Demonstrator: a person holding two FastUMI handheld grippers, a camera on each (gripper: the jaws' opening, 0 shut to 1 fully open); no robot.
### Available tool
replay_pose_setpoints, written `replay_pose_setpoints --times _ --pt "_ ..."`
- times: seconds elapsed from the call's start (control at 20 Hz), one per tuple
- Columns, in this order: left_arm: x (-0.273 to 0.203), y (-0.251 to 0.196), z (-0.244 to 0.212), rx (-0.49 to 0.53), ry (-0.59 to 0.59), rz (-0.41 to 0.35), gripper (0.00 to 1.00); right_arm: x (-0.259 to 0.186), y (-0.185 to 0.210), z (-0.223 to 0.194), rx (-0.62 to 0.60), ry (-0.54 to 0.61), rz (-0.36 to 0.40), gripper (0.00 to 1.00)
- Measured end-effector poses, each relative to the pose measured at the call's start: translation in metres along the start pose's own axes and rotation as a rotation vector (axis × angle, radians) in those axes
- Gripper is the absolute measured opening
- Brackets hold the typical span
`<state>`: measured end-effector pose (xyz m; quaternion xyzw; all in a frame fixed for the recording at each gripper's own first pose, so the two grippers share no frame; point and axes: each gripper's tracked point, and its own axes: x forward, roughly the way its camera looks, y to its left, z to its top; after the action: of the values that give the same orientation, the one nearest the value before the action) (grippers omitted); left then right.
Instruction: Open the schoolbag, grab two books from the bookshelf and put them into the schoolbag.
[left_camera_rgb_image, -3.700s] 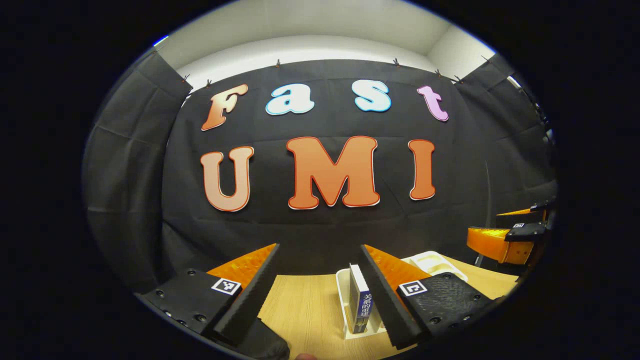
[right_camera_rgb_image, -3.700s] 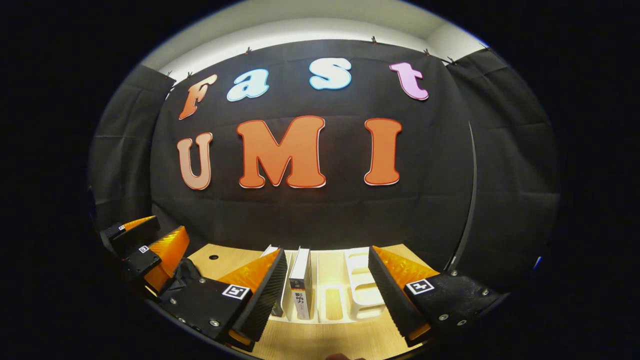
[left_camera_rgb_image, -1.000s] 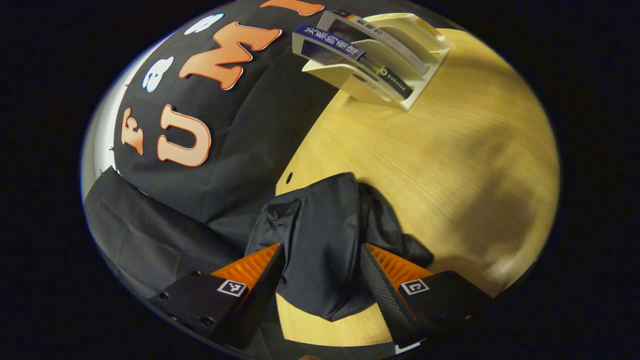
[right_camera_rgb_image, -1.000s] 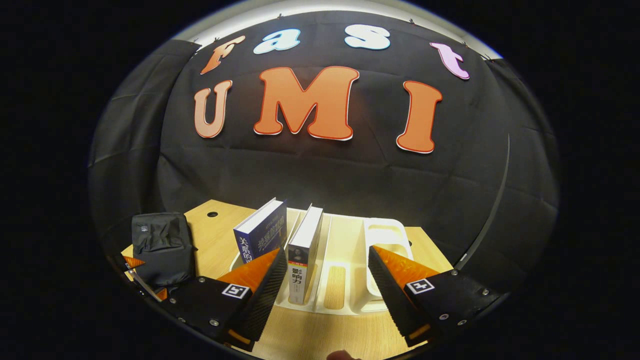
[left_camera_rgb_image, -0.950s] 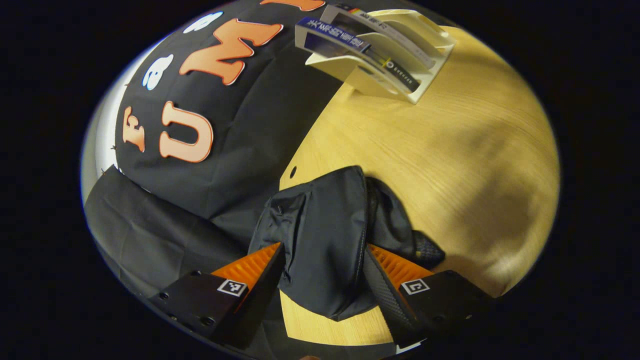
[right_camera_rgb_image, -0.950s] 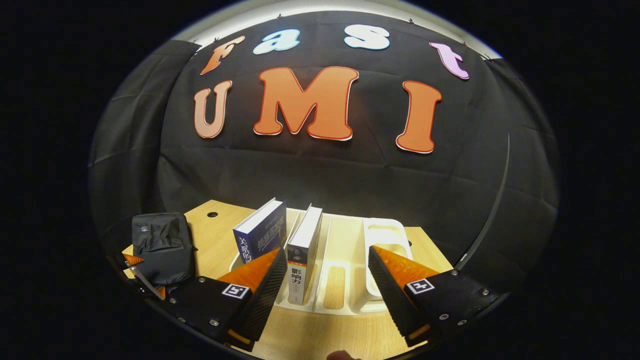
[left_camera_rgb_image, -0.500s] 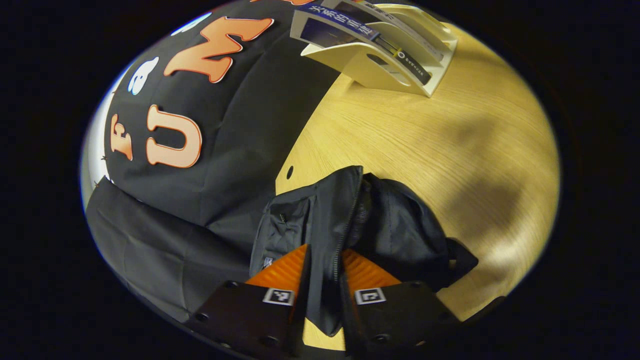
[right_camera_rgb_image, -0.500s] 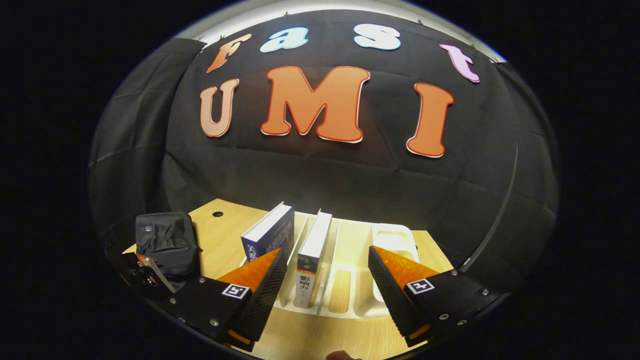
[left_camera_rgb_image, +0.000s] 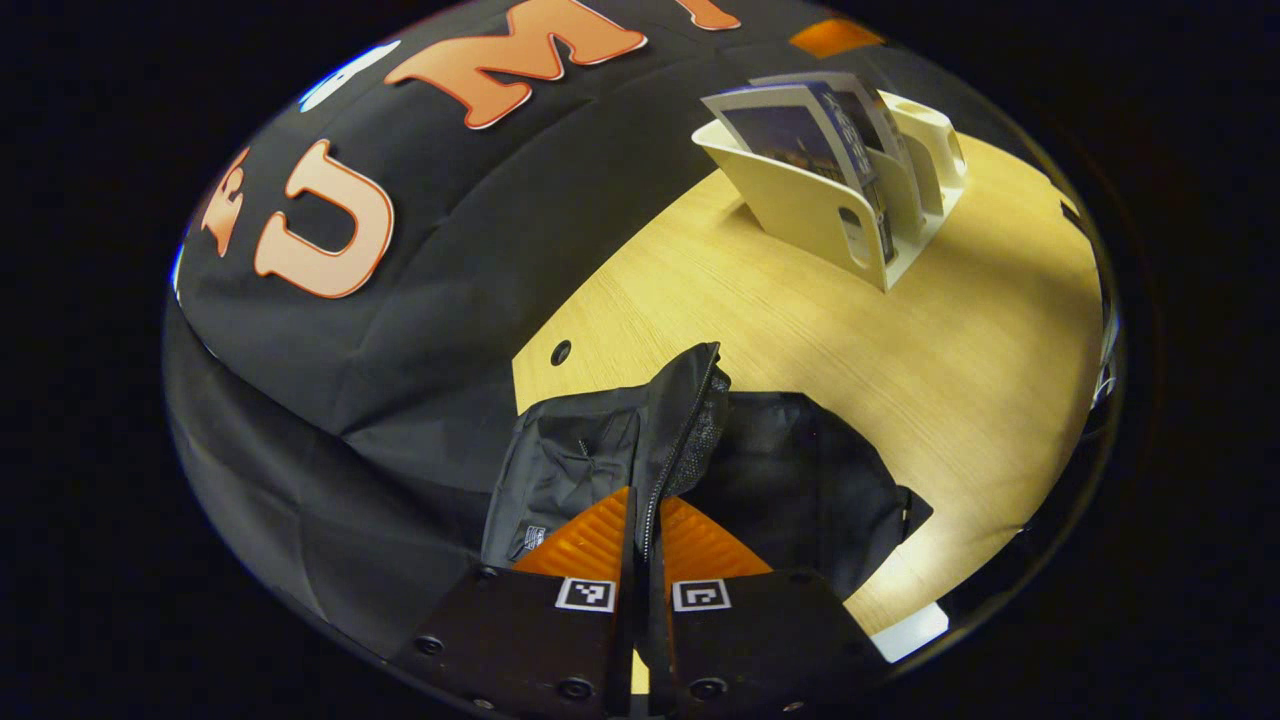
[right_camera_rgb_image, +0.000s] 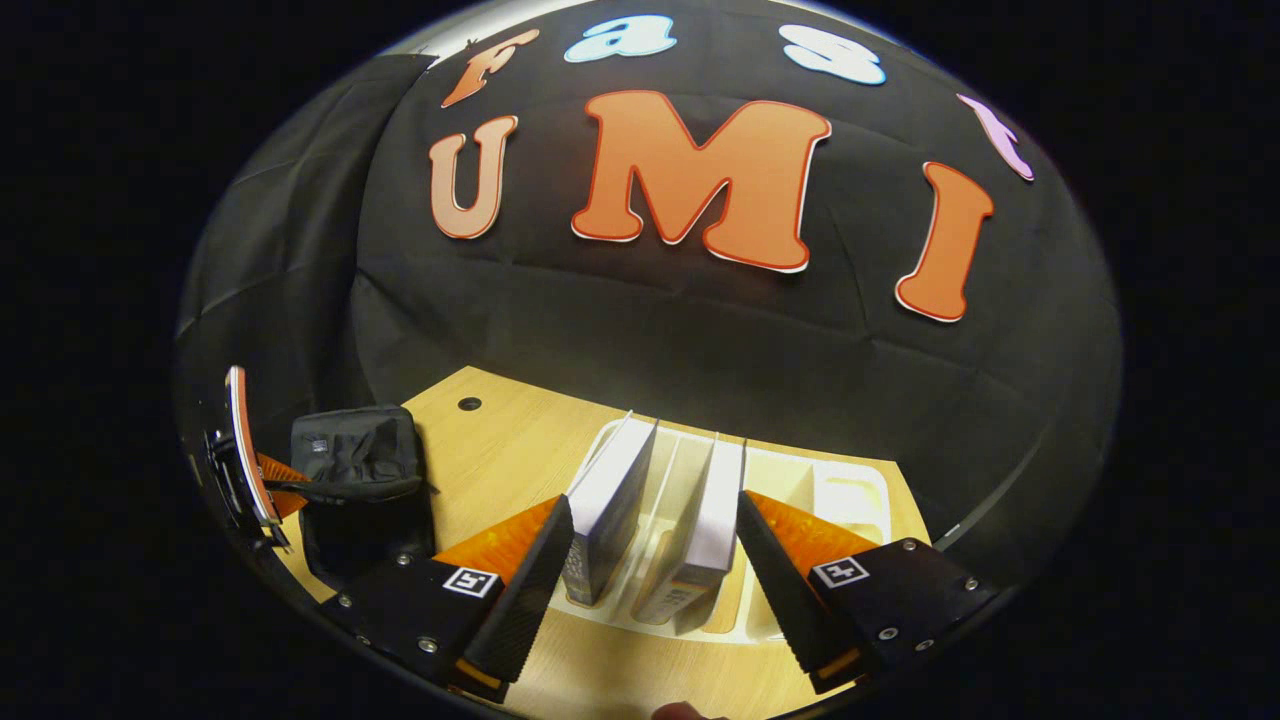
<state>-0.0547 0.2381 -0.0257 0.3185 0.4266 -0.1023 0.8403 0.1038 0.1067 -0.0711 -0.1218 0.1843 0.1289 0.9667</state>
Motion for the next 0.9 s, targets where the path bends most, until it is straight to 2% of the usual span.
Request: replay_pose_setpoints --times 0.25,0.45,0.65,0.9 --pt "-0.011 0.039 0.01 -0.034 -0.014 -0.16 0.06 0.026 0.015 0.011 -0.029 0.129 0.002 0.98" --pt "-0.015 0.064 0.013 -0.005 -0.009 -0.271 0.05 0.041 0.034 0.01 0.033 0.281 0.042 0.98" --pt "-0.02 0.074 0.019 0.023 0.001 -0.385 0.05 0.058 0.034 0.01 0.022 0.393 0.016 0.99" --pt "-0.017 0.092 0.023 0.031 0.017 -0.449 0.05 0.084 0.035 -0.002 0.053 0.572 0.013 0.99"
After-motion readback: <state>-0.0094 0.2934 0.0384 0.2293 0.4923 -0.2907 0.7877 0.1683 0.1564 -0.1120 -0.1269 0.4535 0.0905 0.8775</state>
